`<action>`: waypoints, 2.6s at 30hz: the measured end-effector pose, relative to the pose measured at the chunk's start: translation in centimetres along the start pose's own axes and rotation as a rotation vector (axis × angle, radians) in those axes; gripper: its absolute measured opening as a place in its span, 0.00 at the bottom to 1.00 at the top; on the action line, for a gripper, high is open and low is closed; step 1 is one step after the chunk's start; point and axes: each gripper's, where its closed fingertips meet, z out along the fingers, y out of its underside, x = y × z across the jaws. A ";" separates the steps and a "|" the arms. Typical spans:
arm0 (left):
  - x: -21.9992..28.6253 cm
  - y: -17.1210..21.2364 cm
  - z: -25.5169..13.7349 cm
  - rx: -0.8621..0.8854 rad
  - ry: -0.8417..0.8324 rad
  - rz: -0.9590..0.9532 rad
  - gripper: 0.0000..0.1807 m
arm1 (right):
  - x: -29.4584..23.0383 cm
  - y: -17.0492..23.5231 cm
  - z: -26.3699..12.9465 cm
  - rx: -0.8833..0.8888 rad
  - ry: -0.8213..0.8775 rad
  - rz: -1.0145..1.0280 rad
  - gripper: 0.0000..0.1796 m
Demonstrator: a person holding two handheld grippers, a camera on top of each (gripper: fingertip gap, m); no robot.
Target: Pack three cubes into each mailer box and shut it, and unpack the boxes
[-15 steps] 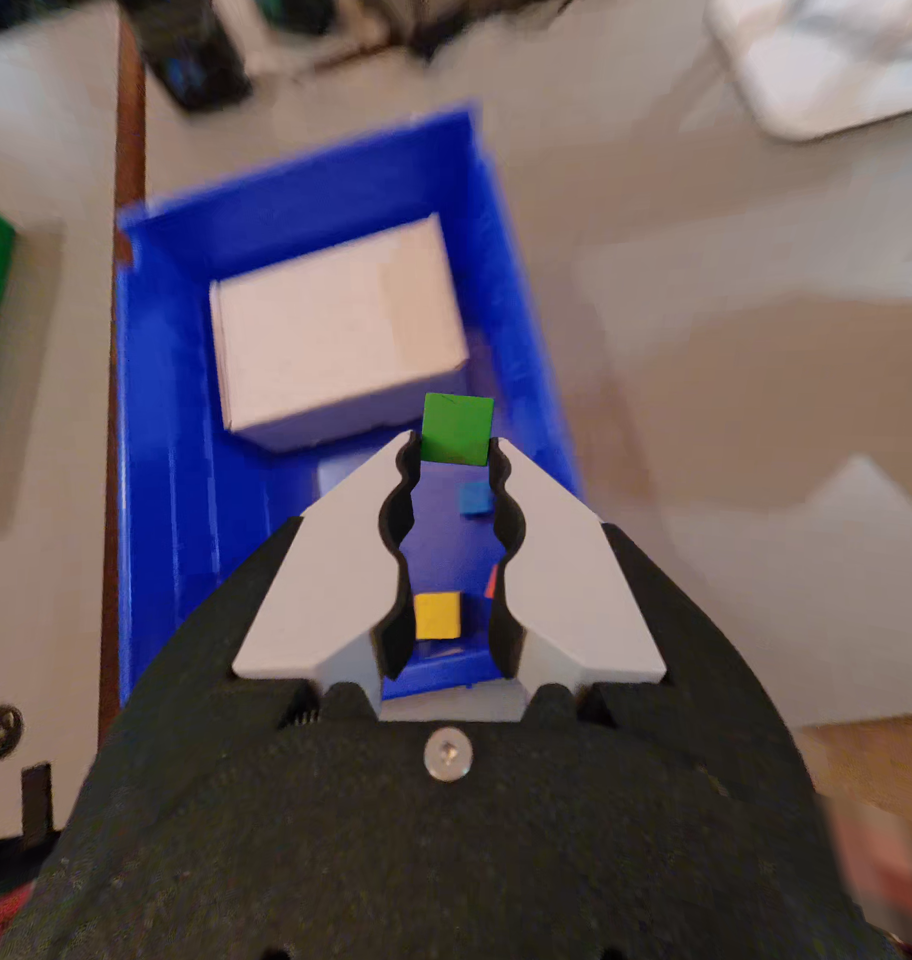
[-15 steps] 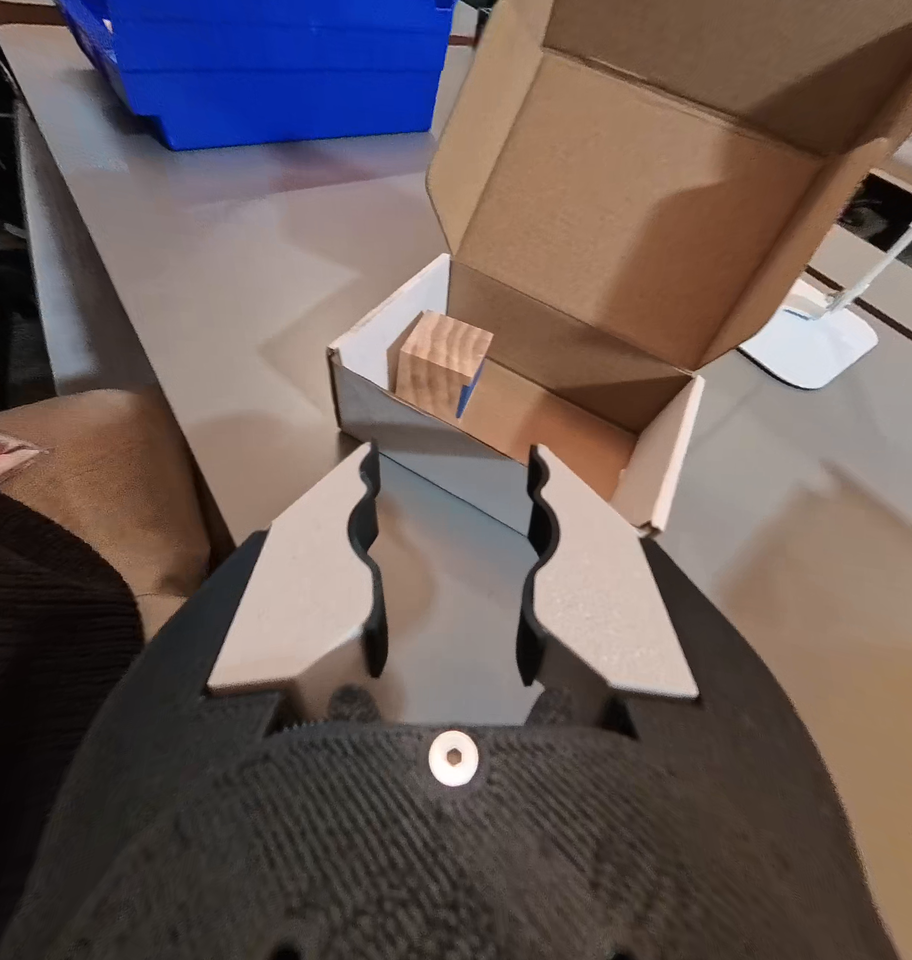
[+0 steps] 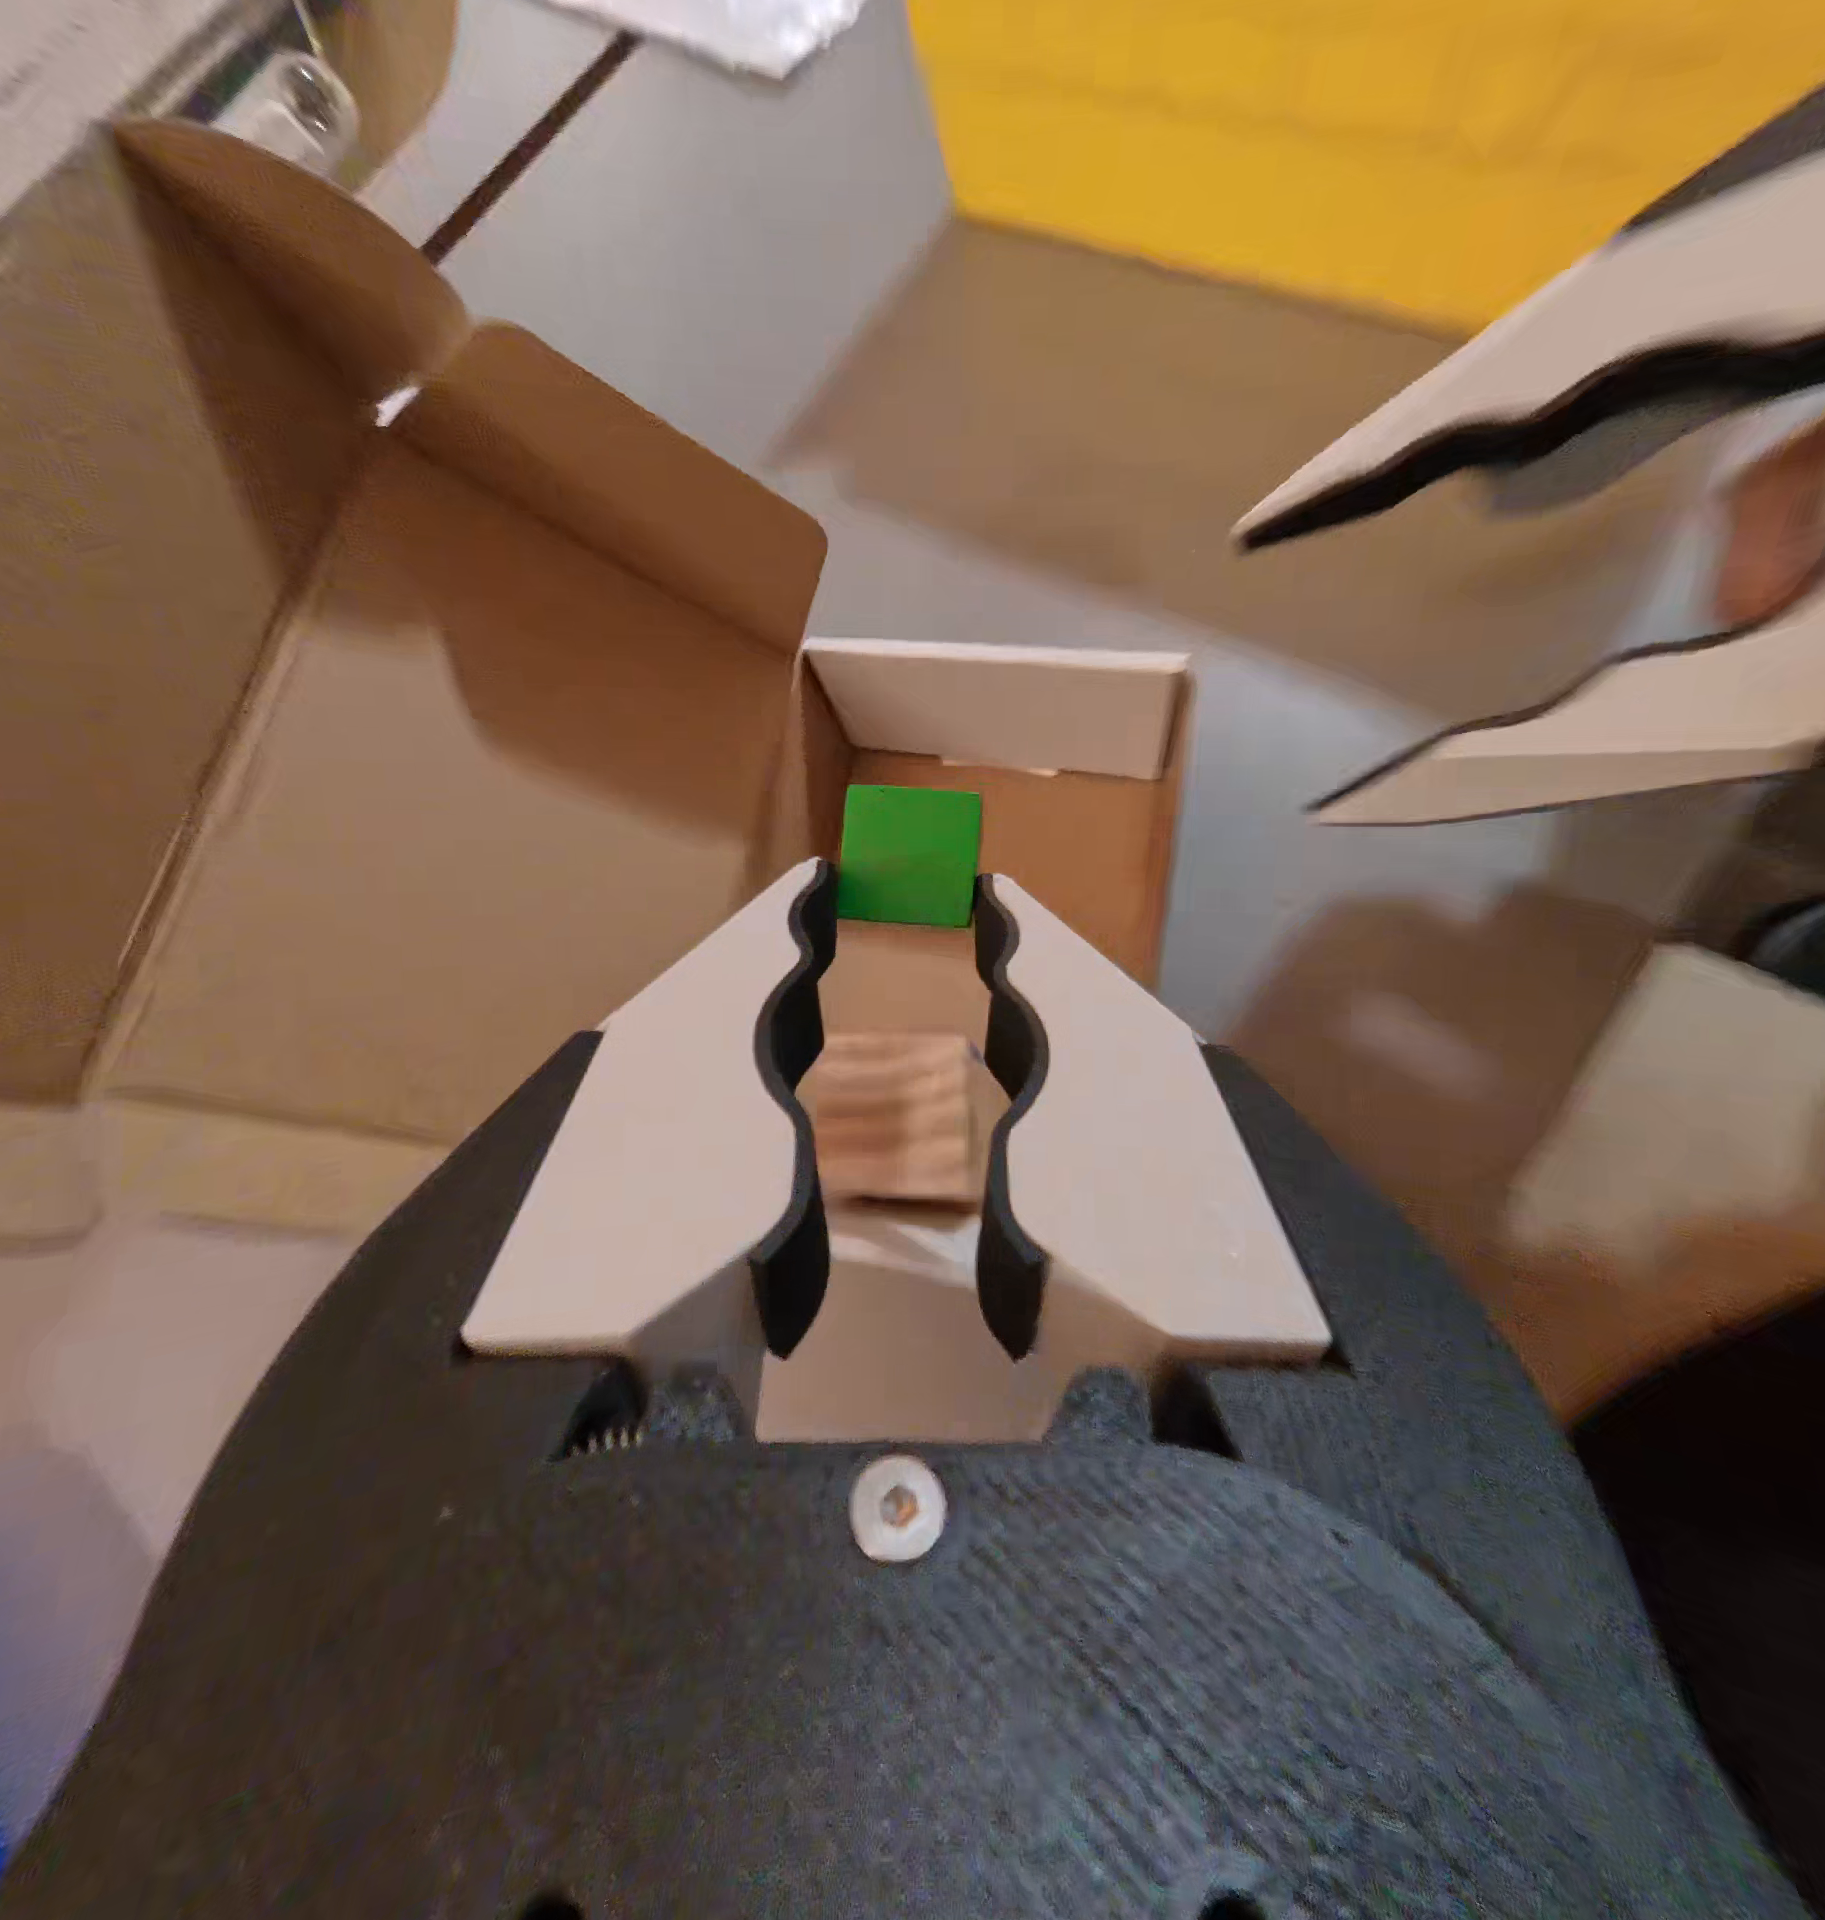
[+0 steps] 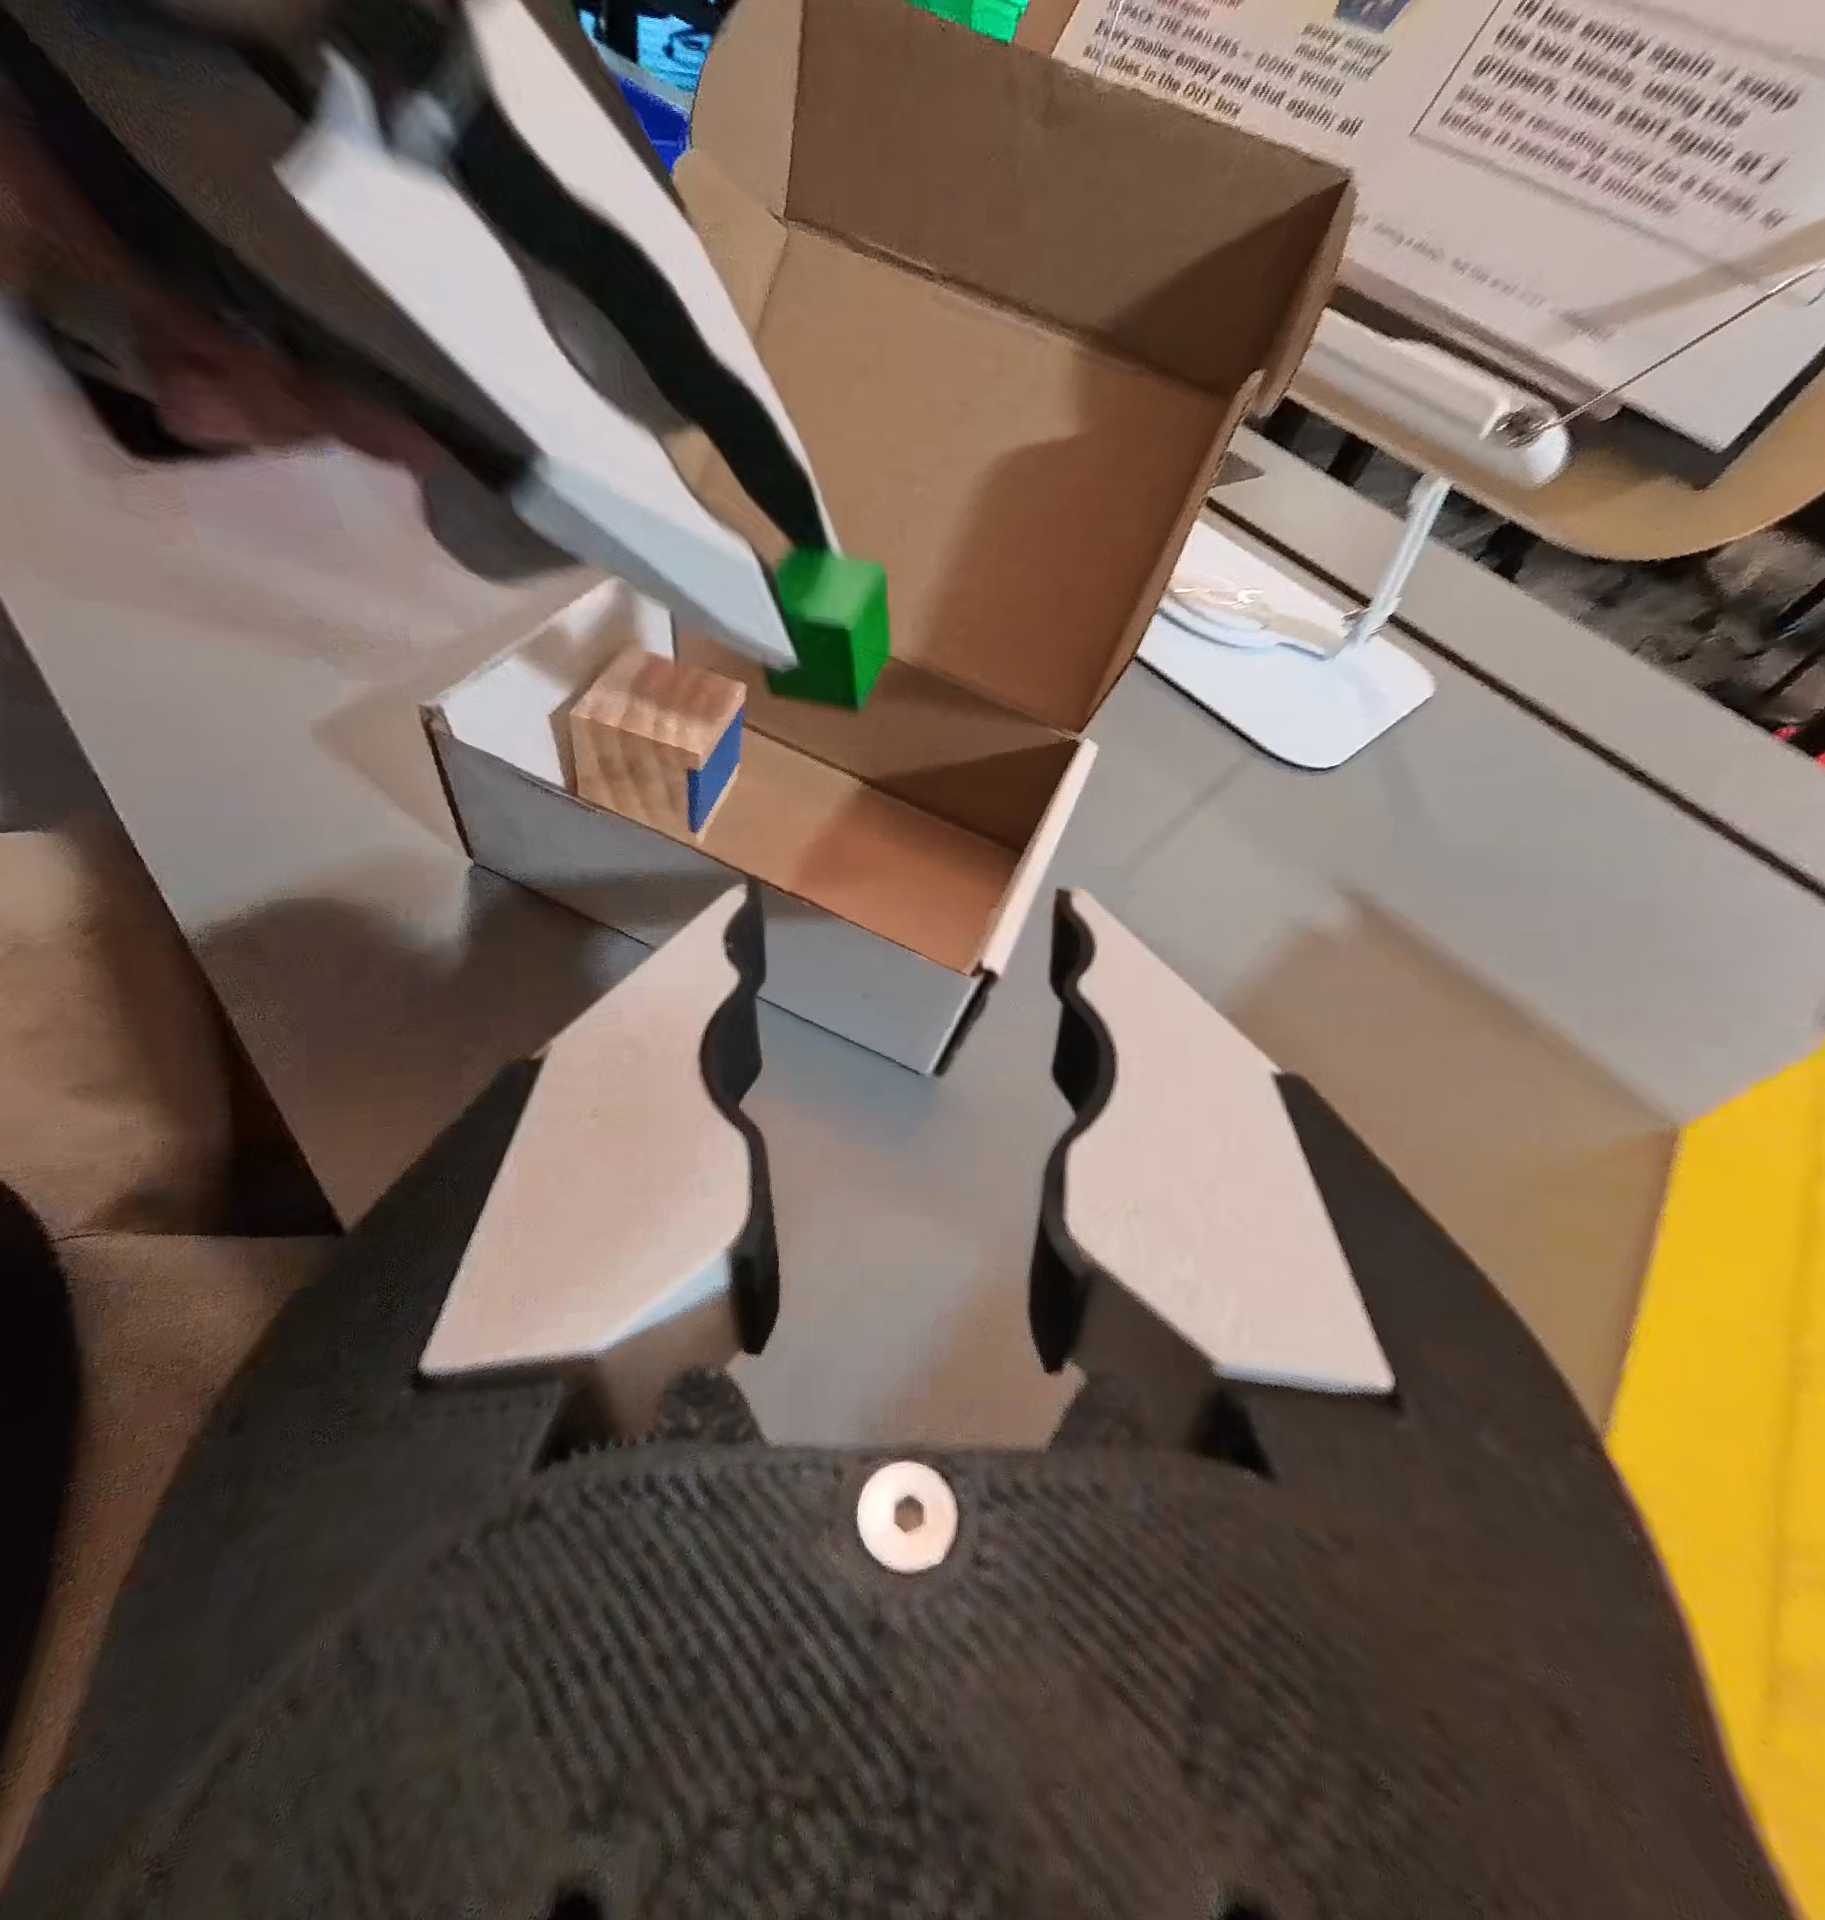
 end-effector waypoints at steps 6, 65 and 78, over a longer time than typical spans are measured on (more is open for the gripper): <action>0.6 2.7 4.6 -0.180 0.033 0.030 0.14 | -0.4 -0.1 -0.9 0.012 0.000 -0.049 0.31; -23.1 20.8 -23.0 -0.243 -0.289 -0.394 0.11 | -2.4 0.3 1.3 0.031 -0.040 0.232 0.30; 1.2 1.1 -6.2 -0.079 0.281 0.121 0.12 | -3.5 0.3 -0.4 0.061 -0.101 0.317 0.29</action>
